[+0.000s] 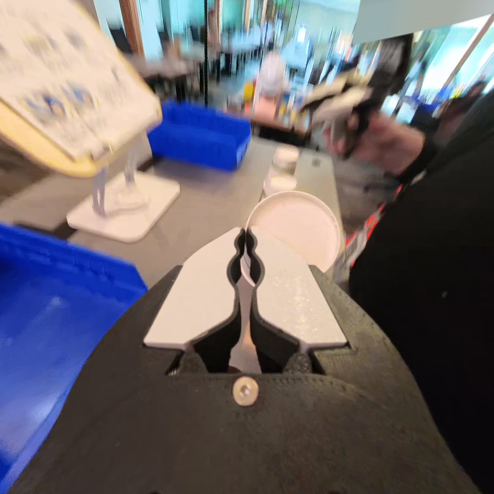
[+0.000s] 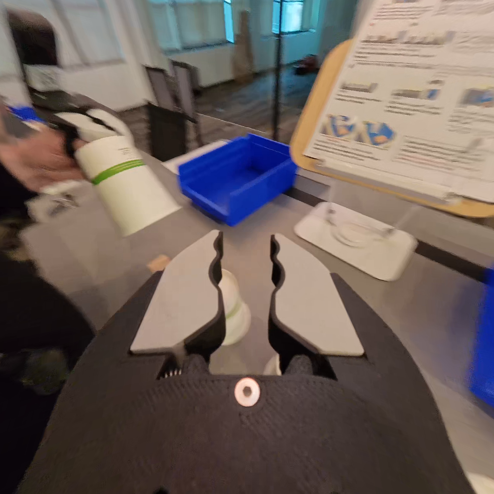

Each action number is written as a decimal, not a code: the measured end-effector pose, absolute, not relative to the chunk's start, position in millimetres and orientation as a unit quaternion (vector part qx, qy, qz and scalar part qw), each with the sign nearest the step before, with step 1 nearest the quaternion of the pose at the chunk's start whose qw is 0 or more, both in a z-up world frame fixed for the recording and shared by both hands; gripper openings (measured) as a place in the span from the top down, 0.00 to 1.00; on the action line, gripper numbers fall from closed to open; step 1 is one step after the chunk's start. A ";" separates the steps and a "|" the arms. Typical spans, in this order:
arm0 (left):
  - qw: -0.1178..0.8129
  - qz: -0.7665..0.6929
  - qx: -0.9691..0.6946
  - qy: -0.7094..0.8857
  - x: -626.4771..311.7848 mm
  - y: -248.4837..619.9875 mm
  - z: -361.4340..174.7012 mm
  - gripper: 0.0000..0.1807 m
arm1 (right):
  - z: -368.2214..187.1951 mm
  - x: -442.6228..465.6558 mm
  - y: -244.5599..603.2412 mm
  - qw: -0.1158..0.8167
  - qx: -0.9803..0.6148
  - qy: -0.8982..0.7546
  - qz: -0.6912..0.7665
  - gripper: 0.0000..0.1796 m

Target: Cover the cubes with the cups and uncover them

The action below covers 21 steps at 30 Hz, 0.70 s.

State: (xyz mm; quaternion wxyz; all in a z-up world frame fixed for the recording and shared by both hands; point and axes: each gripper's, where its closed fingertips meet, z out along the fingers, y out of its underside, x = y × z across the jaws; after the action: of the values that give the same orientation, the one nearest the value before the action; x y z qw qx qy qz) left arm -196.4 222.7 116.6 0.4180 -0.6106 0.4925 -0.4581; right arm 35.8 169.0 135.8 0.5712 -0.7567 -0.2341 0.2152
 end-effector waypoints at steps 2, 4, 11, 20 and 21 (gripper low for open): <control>0.473 -0.517 -0.557 0.445 -188.6 223.2 153.6 1.00 | 147.4 7.5 164.1 0.557 -0.729 -0.225 0.329 0.69; 0.506 -0.551 -0.520 0.413 -176.2 222.2 173.8 0.99 | 153.1 -17.1 160.8 0.526 -0.700 -0.207 0.436 0.62; 0.521 -0.603 -0.466 0.385 -124.7 209.4 183.3 1.00 | 158.4 -70.6 145.2 0.469 -0.616 -0.208 0.598 0.72; 0.513 -0.602 -0.496 0.359 -122.7 225.9 169.8 0.88 | 177.4 -36.7 154.2 0.480 -0.625 -0.267 0.554 1.00; 0.514 -0.590 -0.504 0.366 -126.0 228.1 167.2 0.88 | 174.3 -24.4 161.4 0.469 -0.653 -0.287 0.521 1.00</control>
State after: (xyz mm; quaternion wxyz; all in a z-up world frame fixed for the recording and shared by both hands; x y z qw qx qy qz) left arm -126.0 228.1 167.2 0.5136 -0.5037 0.3659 -0.5904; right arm -24.4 161.4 174.3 0.4687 -0.6527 -0.2869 0.5214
